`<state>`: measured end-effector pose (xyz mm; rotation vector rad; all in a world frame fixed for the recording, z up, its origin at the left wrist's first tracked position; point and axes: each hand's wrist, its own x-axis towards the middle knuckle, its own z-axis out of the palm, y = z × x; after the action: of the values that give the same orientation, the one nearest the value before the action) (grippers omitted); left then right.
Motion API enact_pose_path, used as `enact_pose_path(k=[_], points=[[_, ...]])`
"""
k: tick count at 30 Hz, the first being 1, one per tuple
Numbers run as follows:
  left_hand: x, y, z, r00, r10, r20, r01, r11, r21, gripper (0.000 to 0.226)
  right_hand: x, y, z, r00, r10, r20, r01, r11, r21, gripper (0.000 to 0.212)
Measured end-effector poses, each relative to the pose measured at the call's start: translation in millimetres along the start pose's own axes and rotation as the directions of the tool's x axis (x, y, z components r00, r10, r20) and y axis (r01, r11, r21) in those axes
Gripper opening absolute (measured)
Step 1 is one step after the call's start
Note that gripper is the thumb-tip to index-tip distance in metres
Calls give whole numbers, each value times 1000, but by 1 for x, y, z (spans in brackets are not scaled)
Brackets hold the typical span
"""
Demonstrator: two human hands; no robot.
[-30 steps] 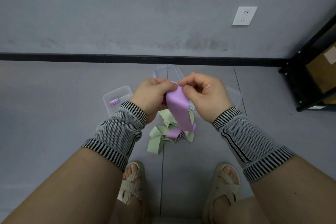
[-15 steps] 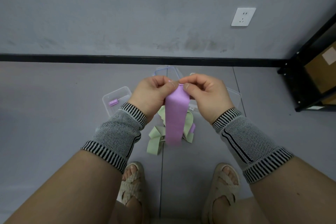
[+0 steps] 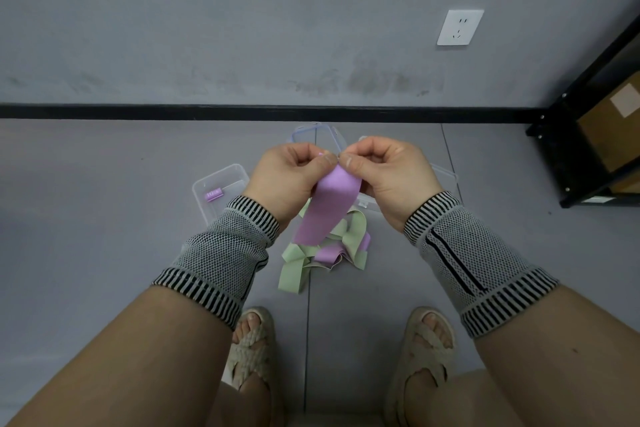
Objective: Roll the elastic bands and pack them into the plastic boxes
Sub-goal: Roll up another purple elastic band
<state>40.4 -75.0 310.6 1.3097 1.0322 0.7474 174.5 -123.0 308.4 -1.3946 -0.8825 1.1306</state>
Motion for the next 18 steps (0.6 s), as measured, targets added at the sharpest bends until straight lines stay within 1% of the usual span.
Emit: enact_pose_path(k=[6,9,15,18], points=[[-3,4,2,999,-39,10,40,999,-21,16,1,-2,1,999,51,-1,-51,996,71,20],[-3,6,0,999,-49,19,49,998,-26,18,1,-2,0,999,38,-26,-38,999,24,23],[-3,6,1,998,-58,13,59,996,-68,22,-1,-3,3,996,-33,-85,25,995,-96,24],[-2,5,1,998,-58,16,59,995,-79,19,-1,-3,4,993,-62,-100,48,989,-136,25]])
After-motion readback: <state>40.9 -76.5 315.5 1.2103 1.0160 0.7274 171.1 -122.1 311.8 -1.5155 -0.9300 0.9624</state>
